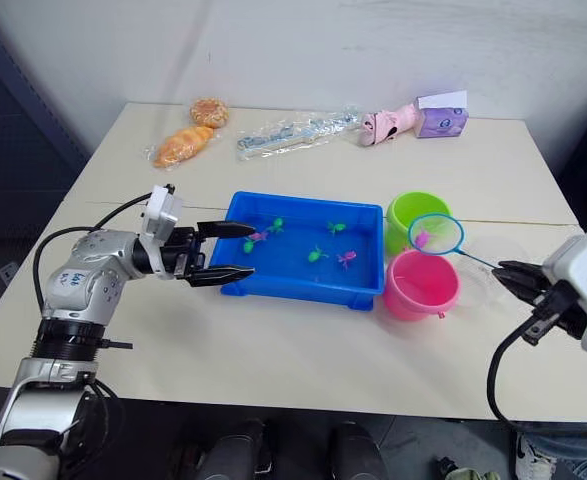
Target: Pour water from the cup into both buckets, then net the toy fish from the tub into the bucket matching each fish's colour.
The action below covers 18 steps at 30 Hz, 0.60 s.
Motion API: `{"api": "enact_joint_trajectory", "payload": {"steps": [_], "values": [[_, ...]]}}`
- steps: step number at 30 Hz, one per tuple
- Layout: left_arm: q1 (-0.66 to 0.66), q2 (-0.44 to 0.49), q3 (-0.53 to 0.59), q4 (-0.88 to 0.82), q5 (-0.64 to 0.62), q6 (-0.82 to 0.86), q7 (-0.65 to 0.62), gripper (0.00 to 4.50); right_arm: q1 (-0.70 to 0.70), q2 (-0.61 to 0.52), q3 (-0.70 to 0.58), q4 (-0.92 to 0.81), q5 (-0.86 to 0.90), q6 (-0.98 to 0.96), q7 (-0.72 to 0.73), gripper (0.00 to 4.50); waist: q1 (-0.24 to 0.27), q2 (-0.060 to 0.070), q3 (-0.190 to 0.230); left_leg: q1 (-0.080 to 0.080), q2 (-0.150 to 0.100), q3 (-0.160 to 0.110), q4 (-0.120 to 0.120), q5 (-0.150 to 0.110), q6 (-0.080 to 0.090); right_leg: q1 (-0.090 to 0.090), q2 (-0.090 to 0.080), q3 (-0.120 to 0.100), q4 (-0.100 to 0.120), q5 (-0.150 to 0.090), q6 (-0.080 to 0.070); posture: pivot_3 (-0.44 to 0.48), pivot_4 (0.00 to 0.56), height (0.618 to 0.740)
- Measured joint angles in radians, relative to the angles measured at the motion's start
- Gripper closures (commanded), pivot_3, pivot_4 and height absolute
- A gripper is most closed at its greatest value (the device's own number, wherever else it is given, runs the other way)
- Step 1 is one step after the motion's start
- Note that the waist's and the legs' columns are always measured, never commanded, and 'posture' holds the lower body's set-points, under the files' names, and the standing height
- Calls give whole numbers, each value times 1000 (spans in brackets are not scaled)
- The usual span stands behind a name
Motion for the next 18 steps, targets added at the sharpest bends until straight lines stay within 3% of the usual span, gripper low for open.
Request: {"api": "enact_joint_trajectory", "payload": {"steps": [4,7,18], "values": [[-2,-8,-4,7,2,0,-1,37,99,14,0,9,-54,-157,-17,4500,1,0,0,0,0,0,0,0,0,0,0,0,0,0,0,0,150,740],[-2,-24,-17,5,2,1,0,37,182,57,2,60,-127,-399,-48,4500,-1,0,0,1,-1,0,0,0,0,1,0,1,0,0,0,0,150,740],[7,-37,-20,-26,2,5,7,37,253,76,39,278,-322,-950,-206,4500,-1,0,0,10,-1,0,-3,0,0,10,0,1,-3,0,0,0,150,740]]}}
